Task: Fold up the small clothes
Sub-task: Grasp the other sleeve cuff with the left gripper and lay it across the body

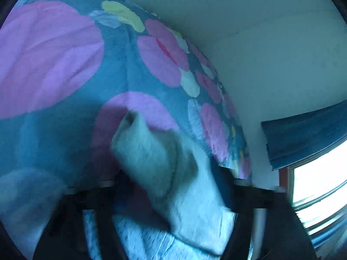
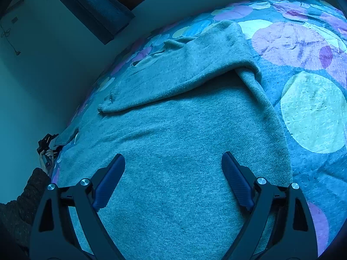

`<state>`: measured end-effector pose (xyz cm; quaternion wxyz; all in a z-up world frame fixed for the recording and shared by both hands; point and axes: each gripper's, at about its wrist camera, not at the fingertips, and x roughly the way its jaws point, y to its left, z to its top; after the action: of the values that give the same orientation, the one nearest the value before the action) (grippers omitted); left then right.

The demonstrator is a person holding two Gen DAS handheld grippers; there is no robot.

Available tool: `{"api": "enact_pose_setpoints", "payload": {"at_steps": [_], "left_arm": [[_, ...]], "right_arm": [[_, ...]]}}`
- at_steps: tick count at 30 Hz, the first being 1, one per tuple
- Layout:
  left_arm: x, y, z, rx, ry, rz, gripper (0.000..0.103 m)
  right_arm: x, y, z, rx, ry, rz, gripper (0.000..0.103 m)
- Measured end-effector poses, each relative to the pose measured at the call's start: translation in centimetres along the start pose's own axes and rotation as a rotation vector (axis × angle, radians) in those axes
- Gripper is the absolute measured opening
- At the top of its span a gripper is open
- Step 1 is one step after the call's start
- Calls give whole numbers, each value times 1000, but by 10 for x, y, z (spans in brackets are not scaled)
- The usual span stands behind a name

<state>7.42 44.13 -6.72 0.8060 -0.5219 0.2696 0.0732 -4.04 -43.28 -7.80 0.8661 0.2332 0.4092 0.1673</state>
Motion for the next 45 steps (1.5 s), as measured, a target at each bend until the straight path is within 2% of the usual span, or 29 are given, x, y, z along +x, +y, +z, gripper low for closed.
{"api": "enact_pose_setpoints", "payload": {"at_steps": [1, 2, 6, 10, 15, 20, 25, 29, 33, 36, 41, 45], "left_arm": [[3, -3, 2, 6, 14, 1, 25], [4, -7, 4, 22, 11, 19, 19], [-7, -43, 6, 158, -44, 102, 15], [-19, -101, -9, 334, -85, 171, 14], [-23, -179, -51, 527, -115, 172, 13], [-11, -262, -128, 727, -90, 133, 13], [10, -327, -210, 862, -18, 49, 13], [38, -367, -288, 998, 18, 44, 13], [68, -390, -358, 1066, 97, 22, 13], [91, -399, -406, 1141, 124, 20, 13], [126, -399, -474, 1192, 227, 23, 13], [149, -394, -510, 1222, 277, 42, 13]], "right_arm": [[0, -1, 0, -1, 0, 1, 91], [0, -1, 1, -1, 0, 3, 91], [-1, -2, 0, 5, -3, 12, 91], [-1, -2, 0, 6, -6, 21, 93], [-2, -1, -1, 9, -10, 25, 93], [-3, -2, -1, 14, -13, 33, 93], [-3, -2, -1, 15, -14, 35, 93], [-4, -3, -1, 18, -16, 40, 93], [-4, -3, -1, 23, -18, 47, 93], [-4, -4, -1, 24, -18, 51, 93], [-5, -4, -1, 27, -20, 55, 94], [-5, -3, -2, 29, -21, 55, 94]]}}
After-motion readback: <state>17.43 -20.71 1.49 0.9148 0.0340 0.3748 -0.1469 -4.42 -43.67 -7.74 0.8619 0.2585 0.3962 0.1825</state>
